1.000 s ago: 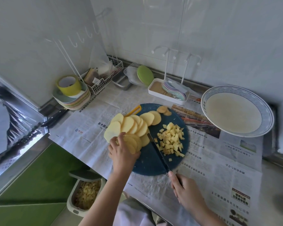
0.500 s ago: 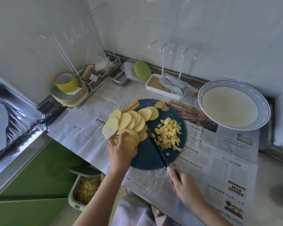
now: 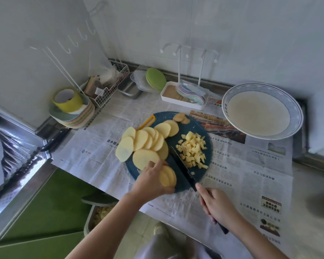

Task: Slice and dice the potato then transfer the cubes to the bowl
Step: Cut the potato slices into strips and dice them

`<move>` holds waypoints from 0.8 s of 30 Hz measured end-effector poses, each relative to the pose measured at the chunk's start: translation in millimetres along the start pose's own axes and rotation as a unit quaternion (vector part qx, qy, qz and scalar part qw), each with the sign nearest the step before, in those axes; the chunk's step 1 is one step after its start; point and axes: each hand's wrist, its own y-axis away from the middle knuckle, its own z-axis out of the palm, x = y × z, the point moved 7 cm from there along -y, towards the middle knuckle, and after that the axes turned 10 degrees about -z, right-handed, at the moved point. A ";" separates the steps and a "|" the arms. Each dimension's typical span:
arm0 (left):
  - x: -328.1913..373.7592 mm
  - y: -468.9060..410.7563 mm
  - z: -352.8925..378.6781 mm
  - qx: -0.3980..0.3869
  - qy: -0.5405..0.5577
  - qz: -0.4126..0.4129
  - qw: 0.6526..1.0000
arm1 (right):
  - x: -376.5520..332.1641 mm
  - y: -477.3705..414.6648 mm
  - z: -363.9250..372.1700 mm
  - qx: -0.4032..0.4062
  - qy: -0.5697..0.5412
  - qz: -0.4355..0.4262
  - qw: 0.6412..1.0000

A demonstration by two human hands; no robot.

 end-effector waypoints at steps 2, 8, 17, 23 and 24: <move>9.7 -1.6 9.4 -0.023 -0.015 0.012 1.000 | -1.6 2.8 -2.1 0.009 0.006 0.005 1.000; -4.1 -20.1 -6.9 0.010 -0.022 -0.017 1.000 | -0.8 7.5 2.1 0.041 0.018 0.035 0.998; -8.4 -33.0 -24.5 0.032 -0.054 0.031 0.998 | -1.5 -6.9 14.8 0.084 -0.003 0.049 0.995; 11.7 -19.2 -14.2 0.023 -0.060 0.081 0.995 | -9.5 4.9 20.7 0.100 -0.043 0.047 0.993; 15.1 -18.9 -10.2 0.008 -0.064 0.088 0.994 | -10.1 8.2 21.0 0.104 -0.050 0.046 0.992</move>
